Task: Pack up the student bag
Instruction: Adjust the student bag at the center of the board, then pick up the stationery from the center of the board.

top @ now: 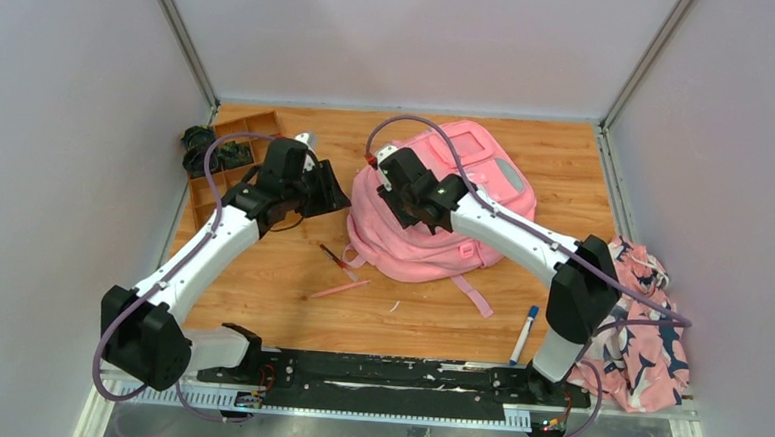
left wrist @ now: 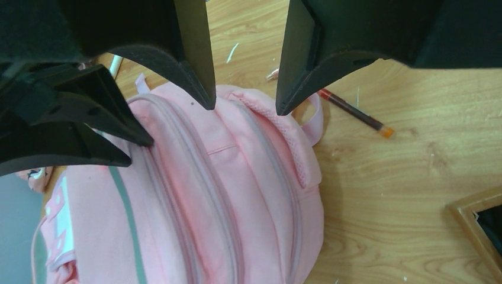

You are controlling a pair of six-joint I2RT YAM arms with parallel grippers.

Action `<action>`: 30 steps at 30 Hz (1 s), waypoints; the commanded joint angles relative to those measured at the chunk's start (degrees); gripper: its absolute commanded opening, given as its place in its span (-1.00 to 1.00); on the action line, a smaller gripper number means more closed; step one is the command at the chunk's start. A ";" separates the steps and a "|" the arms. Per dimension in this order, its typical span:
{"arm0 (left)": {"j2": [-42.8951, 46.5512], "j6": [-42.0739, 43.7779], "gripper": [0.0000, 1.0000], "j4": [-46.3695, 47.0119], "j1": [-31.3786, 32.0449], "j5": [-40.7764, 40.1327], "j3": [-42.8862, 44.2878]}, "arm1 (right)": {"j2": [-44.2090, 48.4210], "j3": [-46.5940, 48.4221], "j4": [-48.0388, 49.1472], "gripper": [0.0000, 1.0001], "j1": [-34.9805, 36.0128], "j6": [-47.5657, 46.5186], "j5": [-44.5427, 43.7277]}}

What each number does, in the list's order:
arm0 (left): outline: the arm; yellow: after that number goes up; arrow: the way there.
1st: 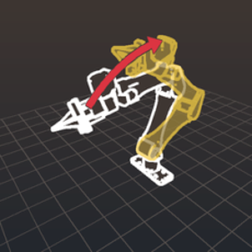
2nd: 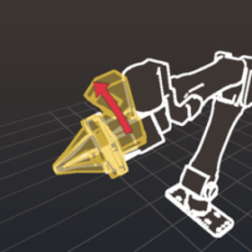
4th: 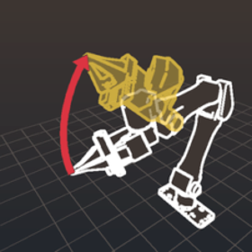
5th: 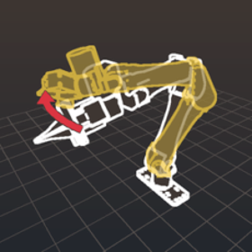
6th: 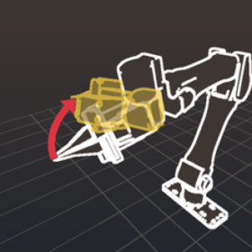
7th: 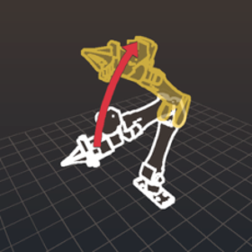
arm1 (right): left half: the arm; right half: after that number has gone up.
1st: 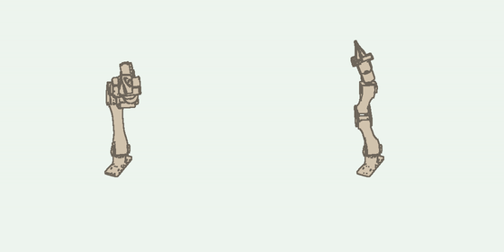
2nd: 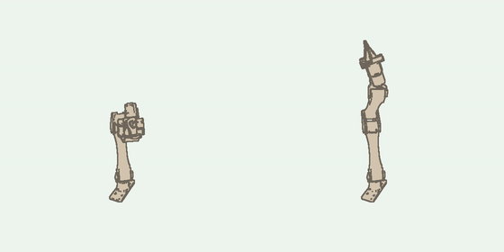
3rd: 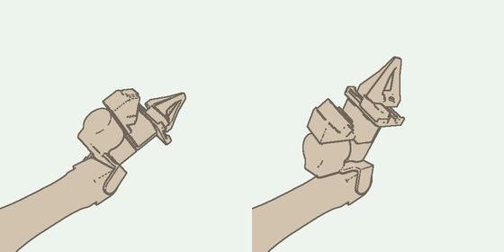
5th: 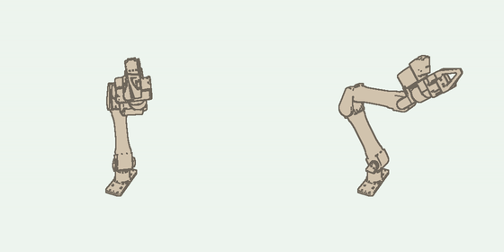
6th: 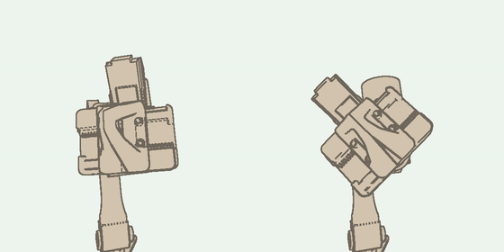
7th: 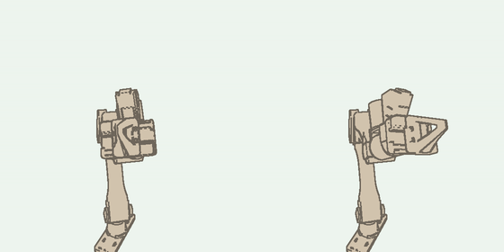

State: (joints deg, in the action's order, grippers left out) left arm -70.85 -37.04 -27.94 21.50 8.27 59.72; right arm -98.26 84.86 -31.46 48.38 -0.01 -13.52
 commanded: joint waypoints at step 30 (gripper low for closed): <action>1.43 -7.11 -0.07 0.48 3.46 -13.27 -19.98 | 13.62 -5.31 4.28 -1.00 -11.33 8.72 18.13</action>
State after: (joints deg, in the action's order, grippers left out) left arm -66.48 -37.87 -31.33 23.73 -0.86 40.71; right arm -86.28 80.20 -29.34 37.74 7.07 2.24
